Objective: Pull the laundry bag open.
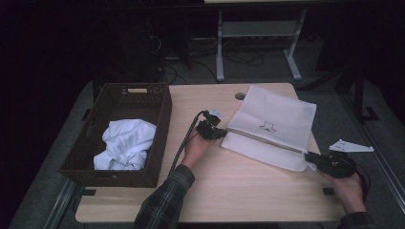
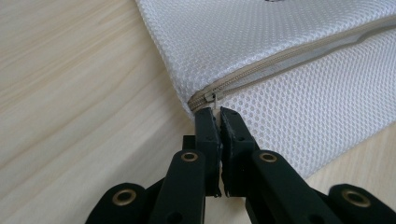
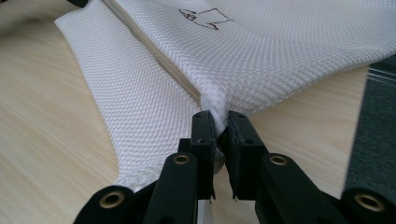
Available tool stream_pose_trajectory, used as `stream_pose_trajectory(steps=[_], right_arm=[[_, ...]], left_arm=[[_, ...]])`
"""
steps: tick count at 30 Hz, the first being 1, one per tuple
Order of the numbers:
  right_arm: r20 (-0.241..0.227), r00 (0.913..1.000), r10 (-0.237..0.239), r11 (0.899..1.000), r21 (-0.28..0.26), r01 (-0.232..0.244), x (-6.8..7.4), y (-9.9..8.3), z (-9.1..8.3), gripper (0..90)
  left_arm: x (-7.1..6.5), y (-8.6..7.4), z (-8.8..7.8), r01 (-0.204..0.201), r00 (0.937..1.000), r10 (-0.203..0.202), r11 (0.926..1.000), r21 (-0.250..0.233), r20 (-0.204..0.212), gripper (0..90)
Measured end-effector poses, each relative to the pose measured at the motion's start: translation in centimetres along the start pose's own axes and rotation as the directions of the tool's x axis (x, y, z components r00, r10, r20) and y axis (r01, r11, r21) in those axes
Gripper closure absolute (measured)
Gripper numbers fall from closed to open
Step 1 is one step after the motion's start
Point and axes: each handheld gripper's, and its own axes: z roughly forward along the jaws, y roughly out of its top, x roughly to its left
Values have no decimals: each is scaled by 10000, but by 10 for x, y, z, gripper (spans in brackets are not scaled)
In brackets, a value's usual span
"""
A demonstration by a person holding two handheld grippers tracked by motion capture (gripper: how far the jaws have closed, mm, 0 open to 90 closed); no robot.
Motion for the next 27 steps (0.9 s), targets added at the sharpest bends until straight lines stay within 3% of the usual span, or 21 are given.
stream_pose_trajectory(steps=[10, 16, 22, 24, 27], right_arm=[[206, 9996, 168, 9998, 133, -170, -7, -7, 1, 767], [121, 9995, 302, 9994, 143, -303, -5, -7, 3, 583], [-72, 9998, 188, 9990, 407, -185, 1, -5, 10, 367], [-145, 9999, 28, 9986, 531, -20, 6, -4, 12, 311], [-122, 9997, -228, 9985, 490, 233, 14, 0, 13, 263]], left_arm=[[2, 6, 16, -4, 9999, 2, 9999, 157, 103, 826], [1, 3, 12, 110, 9999, -110, 9999, 37, 37, 629], [2, -2, 4, 268, 9989, -265, 9996, -84, 379, 401], [1, -5, 0, 281, 9977, -269, 9994, -195, 618, 361], [-2, -6, -5, 324, 9990, -318, 9993, -196, 300, 343]])
